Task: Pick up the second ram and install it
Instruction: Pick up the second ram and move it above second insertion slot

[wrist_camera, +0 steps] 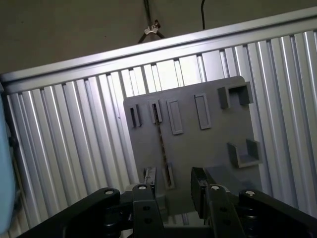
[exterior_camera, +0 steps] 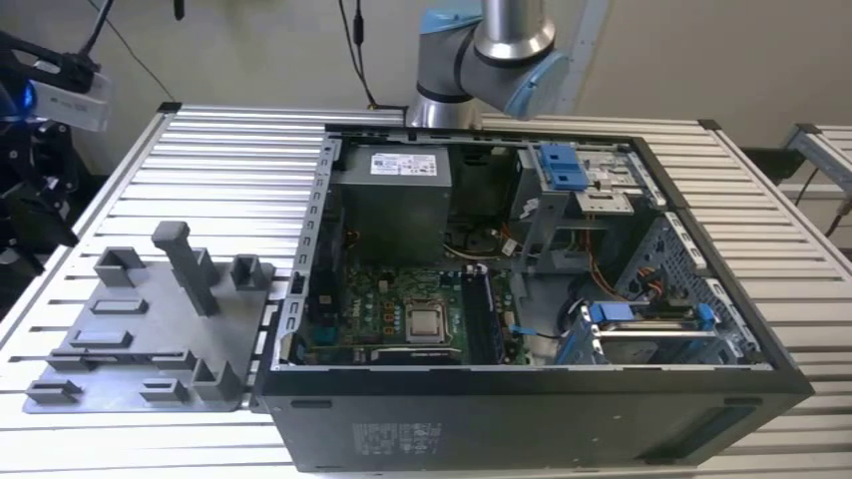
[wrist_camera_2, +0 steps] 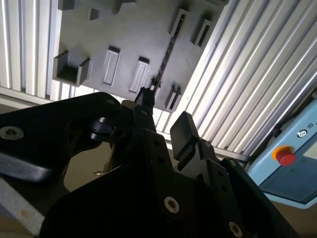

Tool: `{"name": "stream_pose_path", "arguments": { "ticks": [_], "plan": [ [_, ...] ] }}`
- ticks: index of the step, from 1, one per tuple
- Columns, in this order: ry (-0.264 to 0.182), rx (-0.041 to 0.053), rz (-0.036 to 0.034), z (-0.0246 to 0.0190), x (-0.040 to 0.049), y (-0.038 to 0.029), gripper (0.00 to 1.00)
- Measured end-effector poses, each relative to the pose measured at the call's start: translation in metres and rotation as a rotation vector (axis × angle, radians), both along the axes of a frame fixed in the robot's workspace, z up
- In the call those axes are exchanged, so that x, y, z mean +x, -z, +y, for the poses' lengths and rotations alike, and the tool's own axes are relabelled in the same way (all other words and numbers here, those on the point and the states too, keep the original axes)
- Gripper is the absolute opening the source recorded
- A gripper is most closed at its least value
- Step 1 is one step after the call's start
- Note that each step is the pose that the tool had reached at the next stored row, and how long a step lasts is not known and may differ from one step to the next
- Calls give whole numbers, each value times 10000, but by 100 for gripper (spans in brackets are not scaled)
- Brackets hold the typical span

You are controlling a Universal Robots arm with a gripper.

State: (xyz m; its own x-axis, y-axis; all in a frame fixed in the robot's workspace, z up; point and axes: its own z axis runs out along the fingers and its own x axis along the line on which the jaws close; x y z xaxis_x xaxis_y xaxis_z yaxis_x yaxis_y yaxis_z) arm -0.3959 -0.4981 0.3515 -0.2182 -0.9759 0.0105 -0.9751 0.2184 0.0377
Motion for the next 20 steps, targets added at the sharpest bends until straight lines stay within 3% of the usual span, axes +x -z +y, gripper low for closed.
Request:
{"name": "stream_pose_path", "arguments": {
  "ticks": [15,18,20],
  "plan": [
    [0,1,-4,0,0,160,42],
    [-1,1,-49,1,-3,199,42],
    [-62,0,-115,1,-5,226,42]
  ]
}}
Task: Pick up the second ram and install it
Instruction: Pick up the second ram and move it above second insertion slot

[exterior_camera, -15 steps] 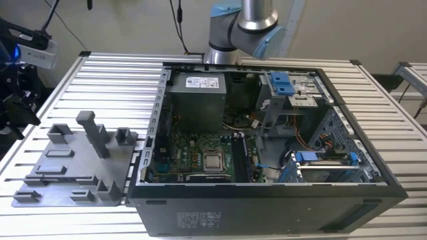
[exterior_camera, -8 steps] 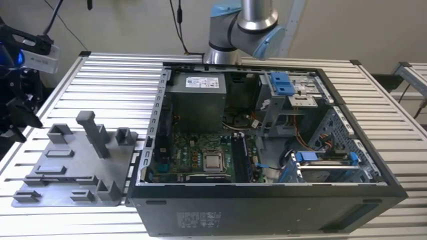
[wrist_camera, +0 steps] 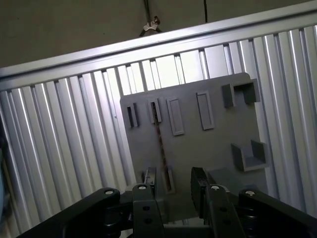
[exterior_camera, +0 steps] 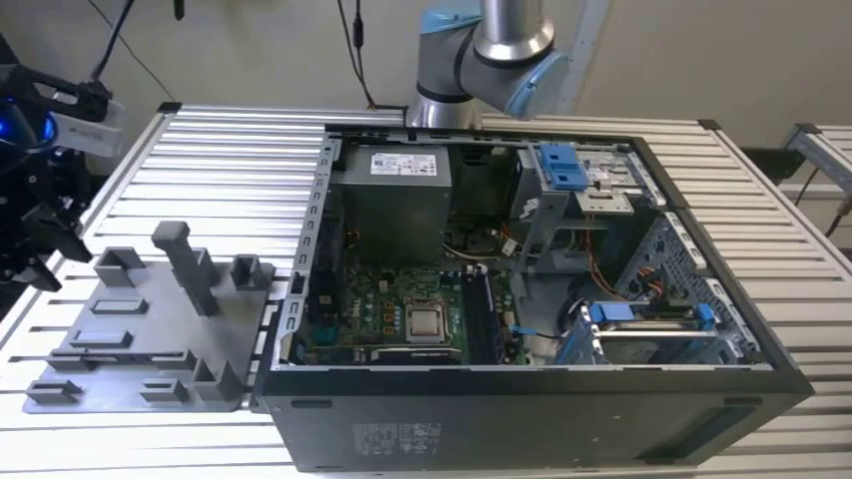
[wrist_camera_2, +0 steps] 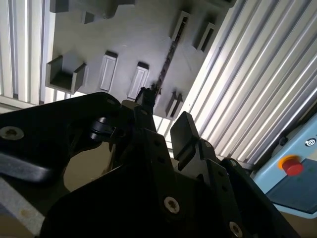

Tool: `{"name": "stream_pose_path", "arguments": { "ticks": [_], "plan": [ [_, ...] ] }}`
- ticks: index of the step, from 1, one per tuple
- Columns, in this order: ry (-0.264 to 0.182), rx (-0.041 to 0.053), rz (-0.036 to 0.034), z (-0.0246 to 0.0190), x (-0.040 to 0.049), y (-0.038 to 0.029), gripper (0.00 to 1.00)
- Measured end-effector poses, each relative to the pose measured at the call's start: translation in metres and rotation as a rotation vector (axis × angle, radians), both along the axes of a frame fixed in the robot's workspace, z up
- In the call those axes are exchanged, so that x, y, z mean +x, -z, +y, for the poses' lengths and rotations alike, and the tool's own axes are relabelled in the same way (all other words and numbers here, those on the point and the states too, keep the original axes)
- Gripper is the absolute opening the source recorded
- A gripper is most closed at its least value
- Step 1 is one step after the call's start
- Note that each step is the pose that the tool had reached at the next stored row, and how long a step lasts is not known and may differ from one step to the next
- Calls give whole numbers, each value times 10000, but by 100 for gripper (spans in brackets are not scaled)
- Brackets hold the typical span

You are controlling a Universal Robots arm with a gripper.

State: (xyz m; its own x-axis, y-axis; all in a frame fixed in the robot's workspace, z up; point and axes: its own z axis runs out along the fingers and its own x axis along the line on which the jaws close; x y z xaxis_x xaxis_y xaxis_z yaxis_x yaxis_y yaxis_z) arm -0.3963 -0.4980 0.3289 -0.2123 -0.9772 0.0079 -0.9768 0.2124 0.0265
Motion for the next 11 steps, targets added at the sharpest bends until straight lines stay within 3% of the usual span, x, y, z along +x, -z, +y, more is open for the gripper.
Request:
{"name": "stream_pose_path", "arguments": {
  "ticks": [4,9,11],
  "plan": [
    [-235,0,-182,0,-5,40,42],
    [-472,0,-511,0,-12,82,42],
    [-540,2,-583,0,-13,95,42]
  ]
}}
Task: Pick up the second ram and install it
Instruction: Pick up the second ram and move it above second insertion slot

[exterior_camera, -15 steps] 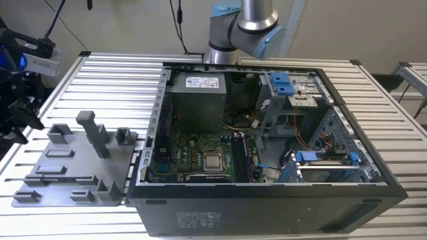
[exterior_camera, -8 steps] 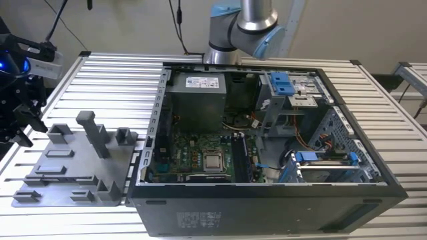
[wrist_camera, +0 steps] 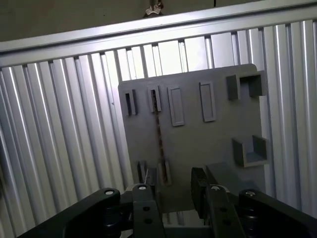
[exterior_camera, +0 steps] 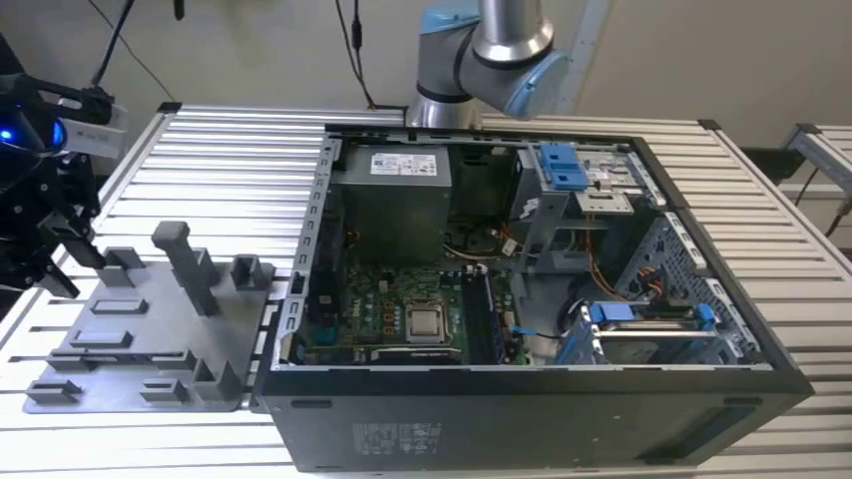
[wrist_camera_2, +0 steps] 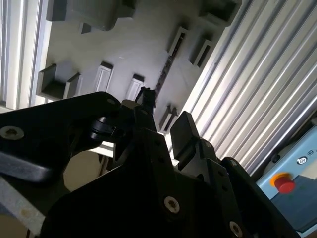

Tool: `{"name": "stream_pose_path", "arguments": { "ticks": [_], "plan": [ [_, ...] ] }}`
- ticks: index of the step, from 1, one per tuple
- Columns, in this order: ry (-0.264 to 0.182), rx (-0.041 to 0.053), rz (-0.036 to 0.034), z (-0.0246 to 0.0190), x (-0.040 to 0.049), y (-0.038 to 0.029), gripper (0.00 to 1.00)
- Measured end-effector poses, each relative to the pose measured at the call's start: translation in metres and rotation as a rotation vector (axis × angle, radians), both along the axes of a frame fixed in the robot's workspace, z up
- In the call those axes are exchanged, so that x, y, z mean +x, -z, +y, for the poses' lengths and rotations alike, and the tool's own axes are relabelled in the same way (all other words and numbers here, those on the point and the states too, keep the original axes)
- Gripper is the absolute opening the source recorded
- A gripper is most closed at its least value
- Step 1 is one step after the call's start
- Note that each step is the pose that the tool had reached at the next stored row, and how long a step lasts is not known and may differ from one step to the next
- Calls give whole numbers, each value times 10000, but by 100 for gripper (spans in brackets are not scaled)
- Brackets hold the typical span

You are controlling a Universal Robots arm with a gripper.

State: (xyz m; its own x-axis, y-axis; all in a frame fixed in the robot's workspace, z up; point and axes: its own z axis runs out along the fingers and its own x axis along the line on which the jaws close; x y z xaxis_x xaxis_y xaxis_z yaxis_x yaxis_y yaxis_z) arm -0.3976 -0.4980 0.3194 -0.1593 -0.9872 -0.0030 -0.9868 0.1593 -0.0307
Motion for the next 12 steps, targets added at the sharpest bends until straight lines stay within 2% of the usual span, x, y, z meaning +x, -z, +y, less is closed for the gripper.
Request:
{"name": "stream_pose_path", "arguments": {
  "ticks": [7,12],
  "plan": [
    [-7,-1,-2,0,-1,2,42],
    [-8,-2,-8,0,-2,28,42]
  ]
}}
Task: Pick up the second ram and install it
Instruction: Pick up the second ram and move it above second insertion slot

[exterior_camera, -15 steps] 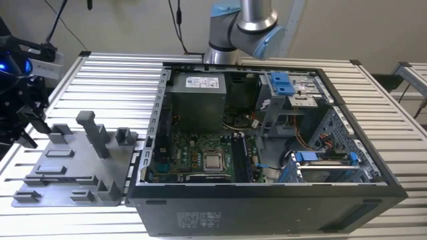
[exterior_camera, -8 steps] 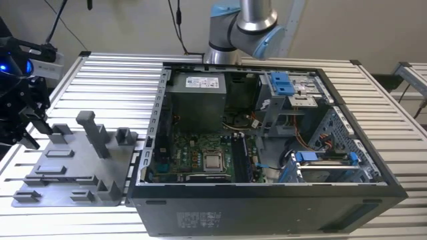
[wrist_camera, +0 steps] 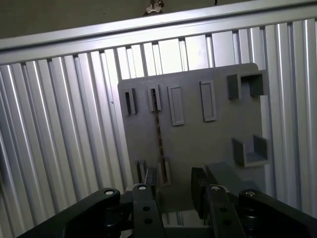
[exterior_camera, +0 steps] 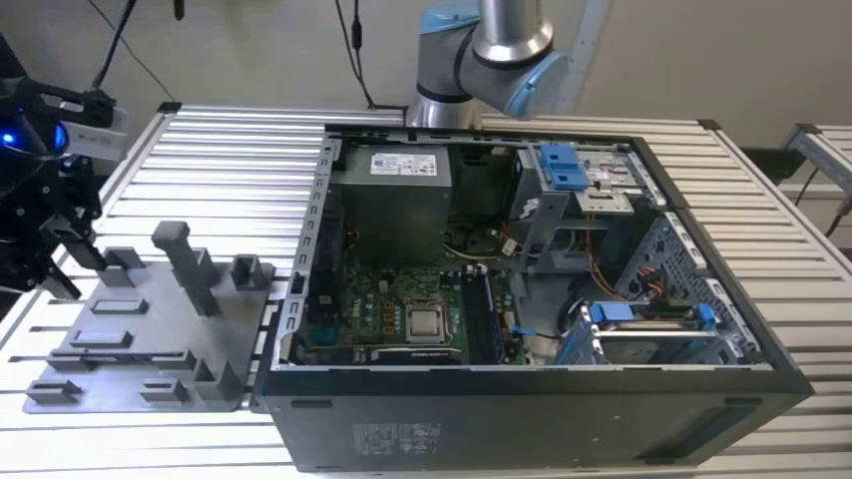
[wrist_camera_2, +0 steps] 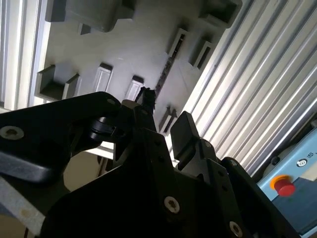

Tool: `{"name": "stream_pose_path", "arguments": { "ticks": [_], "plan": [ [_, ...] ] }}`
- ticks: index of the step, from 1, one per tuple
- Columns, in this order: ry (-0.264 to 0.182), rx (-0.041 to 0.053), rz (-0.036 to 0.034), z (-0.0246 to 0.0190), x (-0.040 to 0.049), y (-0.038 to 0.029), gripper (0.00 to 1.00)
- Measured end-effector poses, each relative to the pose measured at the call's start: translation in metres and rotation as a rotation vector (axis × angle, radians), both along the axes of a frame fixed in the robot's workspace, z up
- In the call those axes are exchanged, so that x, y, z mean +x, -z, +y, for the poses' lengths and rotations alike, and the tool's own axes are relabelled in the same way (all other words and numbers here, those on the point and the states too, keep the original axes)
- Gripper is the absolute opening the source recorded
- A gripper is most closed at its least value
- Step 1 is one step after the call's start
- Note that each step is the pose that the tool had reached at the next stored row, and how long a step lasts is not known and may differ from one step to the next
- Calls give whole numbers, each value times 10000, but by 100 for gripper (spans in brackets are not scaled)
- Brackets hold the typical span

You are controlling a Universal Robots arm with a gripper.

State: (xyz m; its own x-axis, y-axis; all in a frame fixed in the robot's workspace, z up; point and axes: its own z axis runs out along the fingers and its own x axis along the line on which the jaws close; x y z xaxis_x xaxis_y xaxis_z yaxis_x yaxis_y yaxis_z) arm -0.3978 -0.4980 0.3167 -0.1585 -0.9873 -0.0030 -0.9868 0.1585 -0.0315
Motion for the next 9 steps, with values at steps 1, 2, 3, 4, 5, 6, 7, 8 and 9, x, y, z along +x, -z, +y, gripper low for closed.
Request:
{"name": "stream_pose_path", "arguments": {
  "ticks": [1,2,3,4,5,6,7,8,9],
  "plan": [
    [0,1,-3,0,0,8,42],
    [0,1,-4,0,0,16,42],
    [0,0,-4,0,0,23,42],
    [0,0,-5,0,0,30,42],
    [0,0,-6,0,-1,38,42],
    [0,0,-7,0,-1,46,42],
    [0,0,-8,0,-1,54,42],
    [0,0,-8,0,-1,62,42],
    [0,0,-8,0,-1,69,42]
  ]
}}
